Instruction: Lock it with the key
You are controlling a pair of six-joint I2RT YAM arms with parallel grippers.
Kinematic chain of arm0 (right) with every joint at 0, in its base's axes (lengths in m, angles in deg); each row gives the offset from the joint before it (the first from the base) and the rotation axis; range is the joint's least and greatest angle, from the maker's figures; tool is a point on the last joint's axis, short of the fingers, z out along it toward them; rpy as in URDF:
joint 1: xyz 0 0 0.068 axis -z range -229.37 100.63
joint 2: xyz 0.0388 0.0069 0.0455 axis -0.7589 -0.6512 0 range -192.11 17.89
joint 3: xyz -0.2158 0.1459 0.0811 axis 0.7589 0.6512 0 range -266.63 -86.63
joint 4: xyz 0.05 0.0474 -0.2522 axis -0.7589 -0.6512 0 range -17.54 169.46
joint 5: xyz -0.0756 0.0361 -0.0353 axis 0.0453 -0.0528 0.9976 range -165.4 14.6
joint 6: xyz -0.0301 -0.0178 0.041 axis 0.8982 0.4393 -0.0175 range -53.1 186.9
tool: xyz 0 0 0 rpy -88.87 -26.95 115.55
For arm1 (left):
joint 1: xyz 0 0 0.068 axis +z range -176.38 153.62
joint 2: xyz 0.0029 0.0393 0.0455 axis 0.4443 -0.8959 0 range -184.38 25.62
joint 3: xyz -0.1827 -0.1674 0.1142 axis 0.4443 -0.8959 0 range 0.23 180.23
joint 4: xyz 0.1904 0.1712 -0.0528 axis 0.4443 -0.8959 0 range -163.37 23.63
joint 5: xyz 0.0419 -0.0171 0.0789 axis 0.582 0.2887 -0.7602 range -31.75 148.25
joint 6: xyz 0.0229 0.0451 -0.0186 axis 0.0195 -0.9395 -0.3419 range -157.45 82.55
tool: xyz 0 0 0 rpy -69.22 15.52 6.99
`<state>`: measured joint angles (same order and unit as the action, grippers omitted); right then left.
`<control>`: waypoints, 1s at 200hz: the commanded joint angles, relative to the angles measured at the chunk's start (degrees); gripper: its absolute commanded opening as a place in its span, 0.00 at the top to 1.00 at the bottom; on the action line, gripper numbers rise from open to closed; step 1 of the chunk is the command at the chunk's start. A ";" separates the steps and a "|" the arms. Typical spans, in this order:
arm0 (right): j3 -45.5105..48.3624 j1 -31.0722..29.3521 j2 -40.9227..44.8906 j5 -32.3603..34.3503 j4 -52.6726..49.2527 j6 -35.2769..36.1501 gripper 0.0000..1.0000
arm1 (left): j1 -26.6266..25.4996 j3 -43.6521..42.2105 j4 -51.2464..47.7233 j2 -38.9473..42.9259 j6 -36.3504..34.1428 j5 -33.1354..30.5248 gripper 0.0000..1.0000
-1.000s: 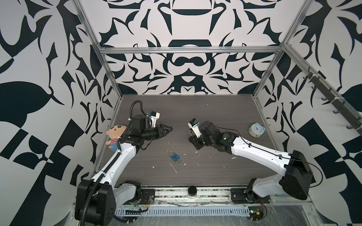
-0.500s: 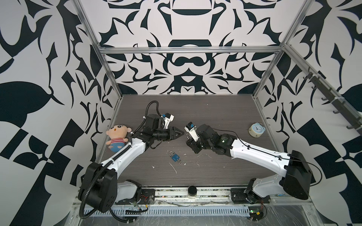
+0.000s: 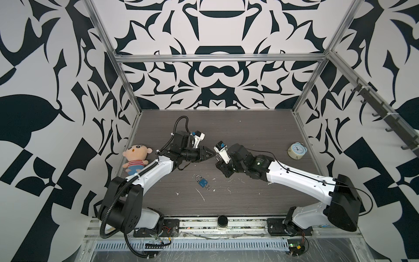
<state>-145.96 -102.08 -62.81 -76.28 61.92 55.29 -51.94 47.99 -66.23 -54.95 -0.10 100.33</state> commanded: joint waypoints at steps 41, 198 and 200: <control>-3.42 -0.42 0.73 0.01 2.69 0.55 1.00 | -2.15 2.77 3.37 -2.47 1.15 1.64 0.67; -3.86 -0.52 0.63 0.18 2.78 0.47 1.00 | -3.27 3.30 3.77 -4.08 1.48 2.21 0.77; -3.80 -0.54 0.64 0.18 2.78 0.46 1.00 | -3.24 3.30 3.80 -4.07 1.50 2.21 0.77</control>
<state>-146.90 -102.14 -62.81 -76.28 62.32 55.29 -54.96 49.87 -63.12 -58.56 1.56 101.19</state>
